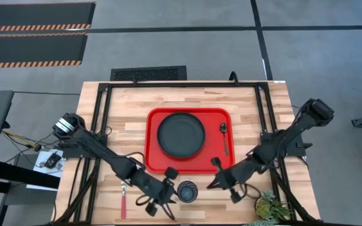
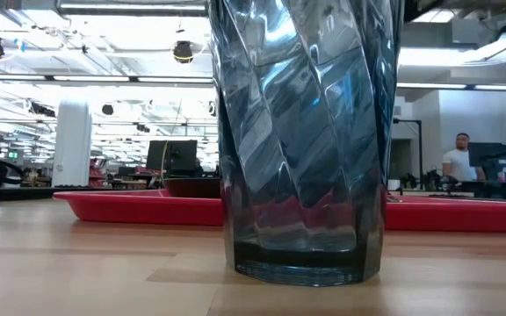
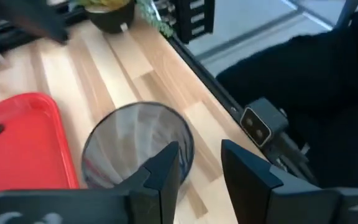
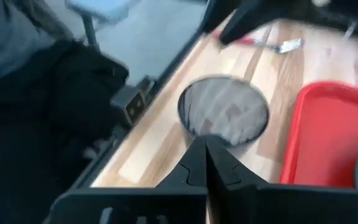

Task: Pick and place plate/cup/fork/spoon on tray
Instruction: Put the blue cup to the top left of the black plate on the red serving tray

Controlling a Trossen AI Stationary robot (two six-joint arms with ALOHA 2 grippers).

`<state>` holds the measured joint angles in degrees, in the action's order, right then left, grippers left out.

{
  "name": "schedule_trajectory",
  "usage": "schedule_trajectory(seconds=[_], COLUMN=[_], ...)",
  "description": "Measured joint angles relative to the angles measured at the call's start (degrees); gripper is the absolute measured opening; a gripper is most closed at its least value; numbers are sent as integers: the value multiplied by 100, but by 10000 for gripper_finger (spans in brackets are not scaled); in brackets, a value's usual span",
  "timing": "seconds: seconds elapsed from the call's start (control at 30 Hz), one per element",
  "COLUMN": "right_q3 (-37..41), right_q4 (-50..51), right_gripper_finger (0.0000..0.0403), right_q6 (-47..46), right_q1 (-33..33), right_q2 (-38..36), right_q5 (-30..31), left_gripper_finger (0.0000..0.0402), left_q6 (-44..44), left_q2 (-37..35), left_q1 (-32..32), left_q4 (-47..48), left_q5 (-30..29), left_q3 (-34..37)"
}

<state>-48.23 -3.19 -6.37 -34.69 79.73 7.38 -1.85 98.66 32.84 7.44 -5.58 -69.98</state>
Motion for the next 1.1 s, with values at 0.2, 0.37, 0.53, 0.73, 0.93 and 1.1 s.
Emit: schedule_trajectory(seconds=[0.2,0.37,0.53,0.73,0.93,1.1], right_q3=[761,964,983,986,982,982], right_q4=[-642,-892,-915,-945,-976,-970], right_gripper_finger=[8,8,9,9,10,9], right_q6=[292,693,1014,1143,1158,1186], right_q1=[345,669,937,1126,1153,1149], right_q2=[-694,-964,-1029,-991,-993,-993], right_q5=[26,-16,-222,-306,-308,-304], left_gripper_finger=[110,110,110,106,49,7], left_q6=[-144,-373,-634,-695,-739,-716], left_q2=[411,609,907,1009,1015,909], left_q1=[-36,-66,-100,-215,-350,-354], left_q4=[1167,1347,1596,1783,2003,2141], left_q5=[36,-52,-88,118,129,124], left_q3=[-720,-901,-1070,-1213,-1210,-1206])
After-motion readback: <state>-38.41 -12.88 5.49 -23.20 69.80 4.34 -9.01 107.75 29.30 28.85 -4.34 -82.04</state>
